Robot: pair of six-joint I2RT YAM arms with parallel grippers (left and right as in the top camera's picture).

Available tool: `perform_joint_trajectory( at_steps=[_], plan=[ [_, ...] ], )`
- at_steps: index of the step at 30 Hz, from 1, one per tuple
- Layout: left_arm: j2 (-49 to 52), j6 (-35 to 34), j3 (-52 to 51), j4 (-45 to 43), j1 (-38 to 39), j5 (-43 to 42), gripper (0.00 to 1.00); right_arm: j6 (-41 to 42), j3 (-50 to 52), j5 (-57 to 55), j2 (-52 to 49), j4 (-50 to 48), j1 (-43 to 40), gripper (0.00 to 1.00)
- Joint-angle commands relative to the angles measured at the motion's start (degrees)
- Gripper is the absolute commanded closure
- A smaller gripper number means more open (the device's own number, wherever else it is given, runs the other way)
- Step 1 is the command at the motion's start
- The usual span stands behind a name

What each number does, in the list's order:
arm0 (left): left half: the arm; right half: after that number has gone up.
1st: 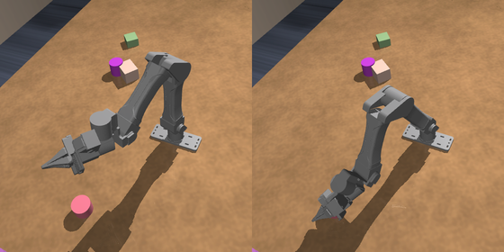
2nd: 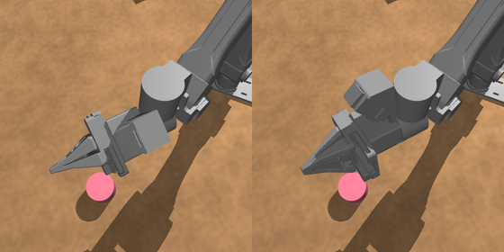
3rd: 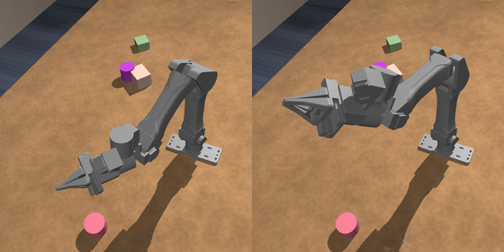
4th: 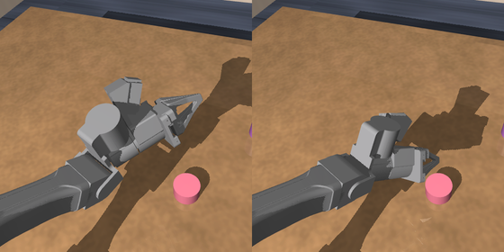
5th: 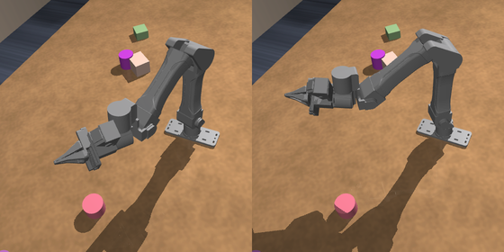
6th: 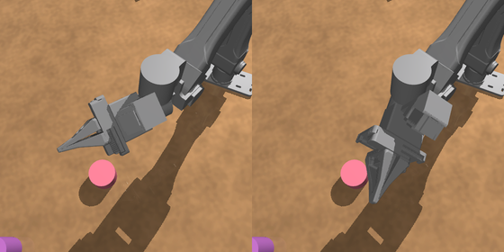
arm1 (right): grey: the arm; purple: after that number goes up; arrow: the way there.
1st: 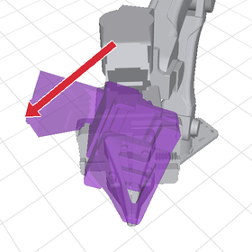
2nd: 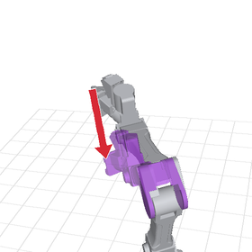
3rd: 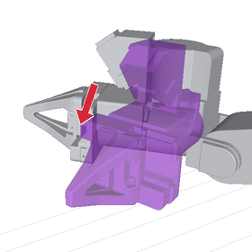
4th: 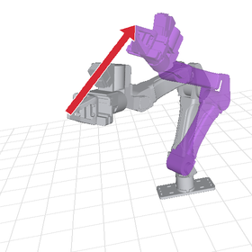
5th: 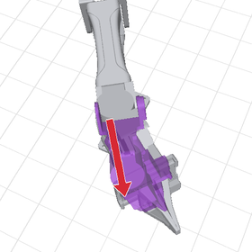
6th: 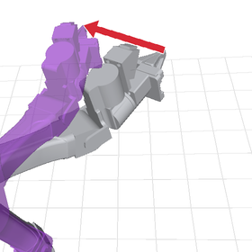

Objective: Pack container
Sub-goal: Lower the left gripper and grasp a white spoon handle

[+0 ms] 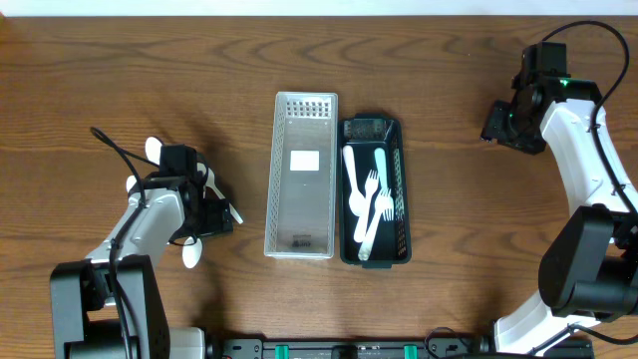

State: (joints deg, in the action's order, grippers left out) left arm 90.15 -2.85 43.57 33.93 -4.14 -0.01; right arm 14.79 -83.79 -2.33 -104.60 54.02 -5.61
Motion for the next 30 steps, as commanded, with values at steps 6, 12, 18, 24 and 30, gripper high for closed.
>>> perform_joint_trajectory(
  at_steps=[6, 12, 18, 24, 30],
  plan=[
    [3.5, 0.7, -0.6, -0.8, -0.2, 0.4, 0.02, -0.7, 0.3, 0.0, -0.2, 0.2, -0.3, 0.44],
    [3.6, 0.7, -0.6, -0.4, -0.2, 0.5, 0.16, -0.7, 0.3, 0.0, -0.2, 0.2, -0.3, 0.44],
    [3.6, 0.7, -0.6, -0.4, -0.2, 0.5, 0.32, -0.7, 0.3, 0.0, -0.2, 0.2, -0.3, 0.44],
    [3.6, 0.7, -0.6, -0.4, -0.2, 0.5, 0.54, -0.7, 0.3, 0.0, -0.2, 0.2, -0.3, 0.44],
    [3.6, 0.7, -0.6, -0.4, -0.2, 0.5, 0.67, -0.7, 0.3, 0.0, -0.2, 0.3, -0.3, 0.44]
  ],
)
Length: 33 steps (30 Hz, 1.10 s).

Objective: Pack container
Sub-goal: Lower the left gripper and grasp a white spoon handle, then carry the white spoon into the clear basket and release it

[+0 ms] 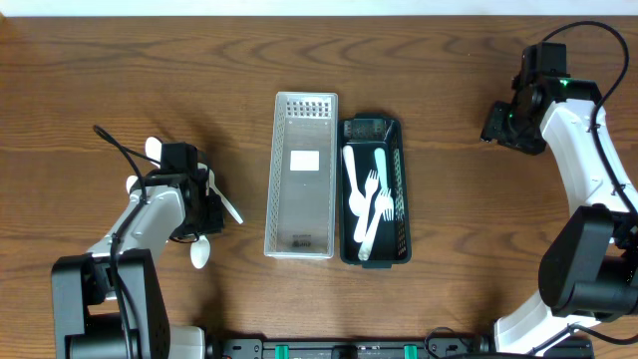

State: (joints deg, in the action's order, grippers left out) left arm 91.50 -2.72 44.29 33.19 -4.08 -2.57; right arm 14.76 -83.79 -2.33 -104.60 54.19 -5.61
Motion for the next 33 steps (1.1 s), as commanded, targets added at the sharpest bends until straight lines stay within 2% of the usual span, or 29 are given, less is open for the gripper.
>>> perform_joint_trajectory(
  at_steps=[1, 3, 9, 11, 17, 21, 28, 33],
  plan=[
    [2.3, 0.6, -1.3, 0.3, -0.3, 3.0, 0.68, -0.7, 0.3, 0.0, -0.2, 0.2, -0.3, 0.44],
    [2.3, 0.6, -1.3, 0.3, -0.3, 3.0, 0.74, -0.7, 0.3, 0.0, -0.2, 0.4, -0.3, 0.44],
    [2.3, 0.6, -1.3, 0.3, -0.3, 3.1, 0.81, -0.7, 0.3, 0.0, -0.2, 0.6, -0.3, 0.44],
    [2.3, 0.6, -1.3, 0.3, -0.3, 3.1, 0.89, -0.7, 0.3, 0.0, -0.2, 0.8, -0.3, 0.44],
    [2.3, 0.6, -1.3, 0.3, -0.3, 3.1, 0.94, -0.7, 0.3, 0.0, -0.2, 0.9, -0.3, 0.44],
    [1.9, 0.2, -0.3, 1.3, -0.3, 3.1, 0.94, -0.7, 0.3, 0.0, -0.2, 0.9, -0.3, 0.44],
    [-3.2, -2.3, 10.4, 12.3, 1.0, 3.0, 0.94, -0.7, 0.3, 0.0, -0.2, 0.9, -0.3, 0.44],
    [-8.1, -4.5, 22.9, 20.8, 7.6, 3.0, 0.94, -0.7, 0.3, 0.0, -0.2, 0.7, -0.3, 0.44]
  ],
)
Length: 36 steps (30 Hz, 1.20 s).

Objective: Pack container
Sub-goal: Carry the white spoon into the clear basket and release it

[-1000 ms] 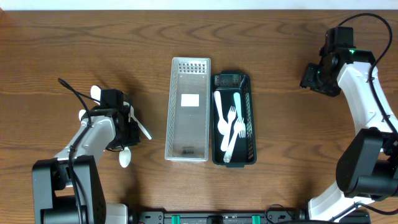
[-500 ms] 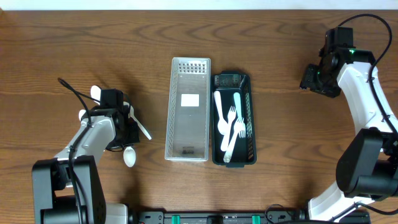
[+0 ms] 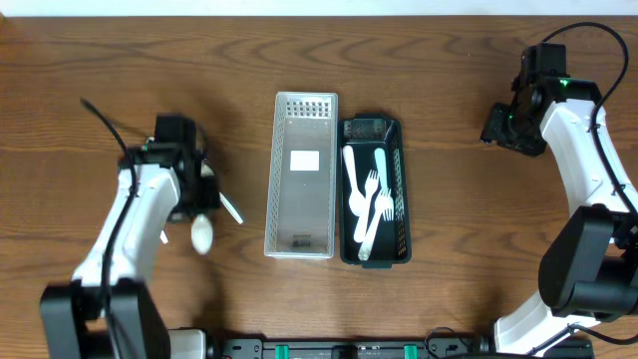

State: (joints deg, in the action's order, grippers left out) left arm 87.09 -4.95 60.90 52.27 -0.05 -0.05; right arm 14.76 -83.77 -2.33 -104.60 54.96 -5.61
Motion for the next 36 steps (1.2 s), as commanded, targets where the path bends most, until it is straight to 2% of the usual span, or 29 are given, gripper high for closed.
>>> perform_joint_trajectory(
  at_steps=[1, 7, 11, 19, 24, 25, 26, 27, 28, 30, 31, 32, 36],
  plan=[
    [-4.3, -3.2, 8.1, 2.2, 5.3, 0.5, 0.94, -0.7, 0.3, 0.0, -0.2, -0.1, -0.3, 0.44],
    [-4.9, -11.5, 13.3, -1.8, 17.2, 0.5, 0.94, -0.7, 0.3, 0.0, -0.2, 0.0, -0.3, 0.43],
    [-1.4, -13.2, 13.2, -5.5, 23.1, 0.5, 0.94, -0.7, 0.3, 0.0, -0.2, 0.0, -0.3, 0.44],
    [10.1, -13.2, 13.1, -6.6, 28.2, 0.5, 0.94, -0.7, 0.3, 0.0, -0.2, 0.2, -0.3, 0.43],
    [12.0, -13.2, 13.2, -6.6, 28.5, 0.5, 0.94, -0.7, 0.3, 0.0, -0.2, 0.2, -0.3, 0.43],
    [11.8, -13.1, 13.2, -6.7, 28.5, 0.5, 0.90, -0.7, 0.3, 0.0, -0.2, 0.2, -0.3, 0.44],
    [11.7, -13.1, 13.2, -6.8, 28.4, 0.5, 0.73, -0.7, 0.3, 0.0, -0.2, 0.2, -0.3, 0.43],
    [11.4, -13.1, 13.2, -7.0, 28.4, 0.5, 0.44, -0.7, 0.3, 0.0, -0.2, 0.2, -0.3, 0.44],
    [11.2, -13.1, 13.2, -7.2, 28.4, 0.5, 0.38, -0.7, 0.3, 0.0, -0.2, 0.2, -0.3, 0.43],
    [10.3, -12.7, 13.2, -7.5, 28.4, 0.5, 0.37, -0.7, 0.3, 0.0, -0.2, 0.2, -0.3, 0.44],
    [9.6, -12.5, 13.3, -7.6, 28.4, 0.5, 0.34, -0.7, 0.3, 0.0, -0.2, 0.2, -0.3, 0.44],
    [8.9, -12.5, 13.5, -7.6, 28.3, 0.6, 0.25, -0.7, 0.3, 0.0, -0.2, 0.2, -0.3, 0.44],
    [3.4, -12.5, 14.5, -7.4, 26.5, 1.2, 0.19, -0.7, 0.3, 0.0, -0.2, 0.2, -0.3, 0.44]
  ],
)
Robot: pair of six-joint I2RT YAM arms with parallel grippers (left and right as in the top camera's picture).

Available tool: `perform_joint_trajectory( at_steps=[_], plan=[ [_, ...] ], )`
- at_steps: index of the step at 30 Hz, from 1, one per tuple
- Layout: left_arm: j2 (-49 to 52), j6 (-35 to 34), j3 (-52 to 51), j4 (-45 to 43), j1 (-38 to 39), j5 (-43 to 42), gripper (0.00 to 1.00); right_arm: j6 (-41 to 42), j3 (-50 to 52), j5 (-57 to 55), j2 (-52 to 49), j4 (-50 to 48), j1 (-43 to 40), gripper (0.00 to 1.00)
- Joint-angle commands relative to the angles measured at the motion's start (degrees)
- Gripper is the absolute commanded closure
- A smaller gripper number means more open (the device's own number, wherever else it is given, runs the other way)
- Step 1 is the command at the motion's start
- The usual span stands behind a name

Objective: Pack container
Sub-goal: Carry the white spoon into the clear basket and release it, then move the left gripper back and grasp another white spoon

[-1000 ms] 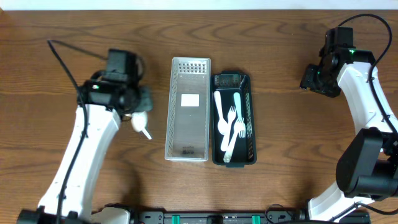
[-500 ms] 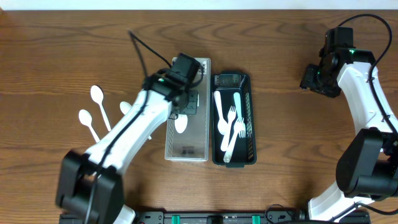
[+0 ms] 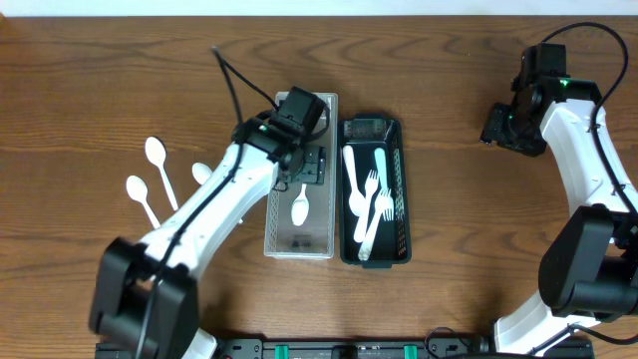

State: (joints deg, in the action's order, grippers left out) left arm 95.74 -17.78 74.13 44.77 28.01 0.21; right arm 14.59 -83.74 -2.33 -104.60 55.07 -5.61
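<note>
My left gripper (image 3: 311, 168) reaches over the white mesh basket (image 3: 284, 110) and is shut on the handle of a white spoon (image 3: 300, 207). The spoon's bowl hangs low inside the basket, toward its near half. Beside it stands the black basket (image 3: 397, 130), holding white forks and a knife (image 3: 371, 194). More white spoons lie on the table at the left (image 3: 156, 152), (image 3: 138, 189), and one (image 3: 201, 172) is partly under my left arm. My right gripper (image 3: 495, 125) hovers at the far right, away from everything; its fingers are too dark to read.
The two baskets stand side by side in the middle of the brown wooden table (image 3: 449, 229). My left arm stretches diagonally from the near left edge to the white basket, crossing over the loose spoons.
My left gripper, holding the white spoon, was left of the white basket over the table; now it is over that basket with the spoon down inside. The right arm is where it was.
My left gripper was low among the loose spoons at the left. Then it had one spoon in its grip, and later held it off the table near the basket's left side. Now the spoon hangs inside the white basket. The right arm stayed still throughout.
</note>
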Motion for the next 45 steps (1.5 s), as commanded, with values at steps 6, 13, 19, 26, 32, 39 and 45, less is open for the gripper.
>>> perform_joint_trajectory(
  at_steps=[6, 13, 19, 26, 32, 39, 45],
  plan=[
    [-14.2, -2.1, 1.3, 2.5, -12.3, 6.0, 0.02, -0.5, 0.3, 0.0, -0.2, 0.4, -0.3, 0.44],
    [-10.5, -11.6, -0.7, 5.7, -26.3, 5.9, 0.02, -0.5, 0.3, 0.0, -0.2, 0.3, -0.3, 0.44],
    [-0.1, -11.7, -1.6, 5.0, -28.9, 1.9, 0.02, -0.5, 0.3, 0.0, -0.2, 0.2, -0.3, 0.44],
    [11.8, -10.4, -1.6, 1.7, -28.9, -4.5, 0.02, -0.5, 0.3, 0.0, -0.2, 0.3, -0.3, 0.44],
    [18.3, -10.6, -1.6, 1.0, -28.9, -6.3, 0.02, -0.5, 0.3, 0.0, -0.2, 0.3, -0.3, 0.43],
    [20.6, -10.4, -1.6, 0.9, -28.9, -7.1, 0.02, -0.5, 0.3, 0.0, -0.2, 0.3, -0.3, 0.44],
    [20.6, -10.4, -1.6, 1.5, -28.9, -7.3, 0.06, -0.5, 0.3, 0.0, -0.2, 0.3, -0.3, 0.43]
  ],
)
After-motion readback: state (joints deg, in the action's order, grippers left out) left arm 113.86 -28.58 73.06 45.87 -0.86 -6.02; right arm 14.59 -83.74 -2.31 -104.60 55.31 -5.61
